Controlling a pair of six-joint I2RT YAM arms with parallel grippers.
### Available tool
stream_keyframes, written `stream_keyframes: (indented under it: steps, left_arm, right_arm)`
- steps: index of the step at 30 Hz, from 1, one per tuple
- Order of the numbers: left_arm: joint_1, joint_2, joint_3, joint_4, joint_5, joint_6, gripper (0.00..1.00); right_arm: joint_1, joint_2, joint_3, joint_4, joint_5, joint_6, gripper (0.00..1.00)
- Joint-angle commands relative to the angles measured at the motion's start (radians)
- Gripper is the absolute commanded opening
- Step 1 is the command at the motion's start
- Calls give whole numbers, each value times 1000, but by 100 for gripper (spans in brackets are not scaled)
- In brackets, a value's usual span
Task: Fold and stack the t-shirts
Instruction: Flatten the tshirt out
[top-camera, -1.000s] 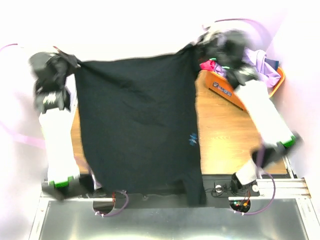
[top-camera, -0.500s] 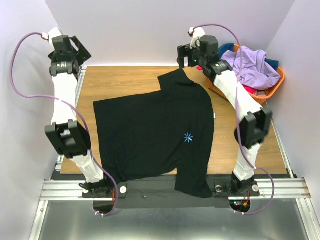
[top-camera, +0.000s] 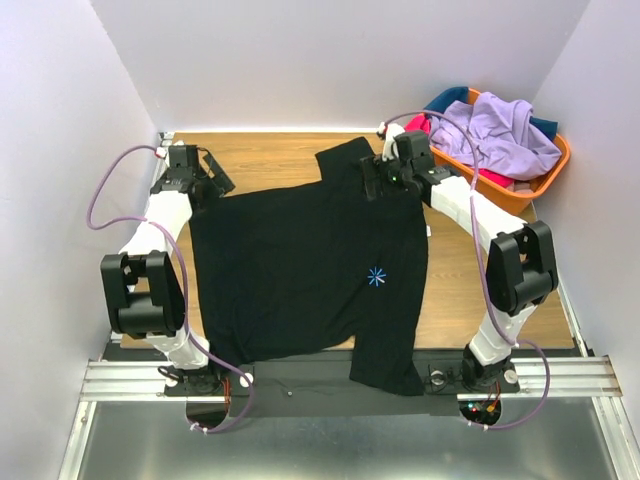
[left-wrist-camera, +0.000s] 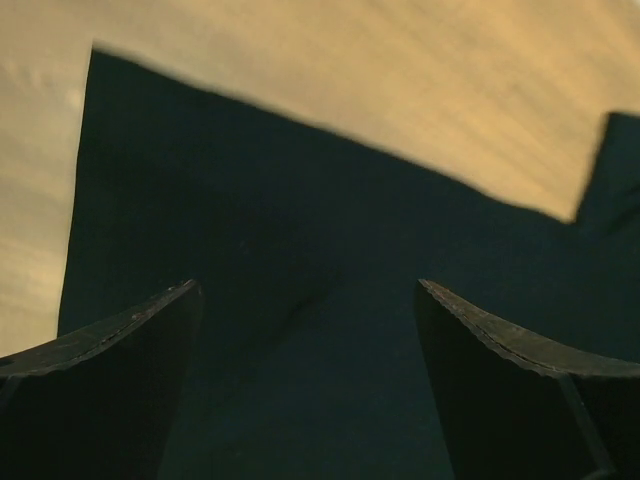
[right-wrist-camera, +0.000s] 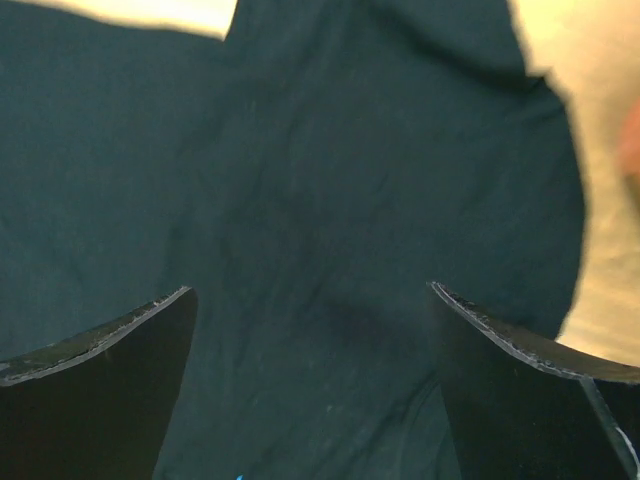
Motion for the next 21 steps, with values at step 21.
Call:
stream_keyframes:
  steps: [21]
  left_arm:
    - [19, 308, -3, 98, 87, -12, 98]
  right_arm:
    - [15, 282, -15, 44, -108, 67, 100]
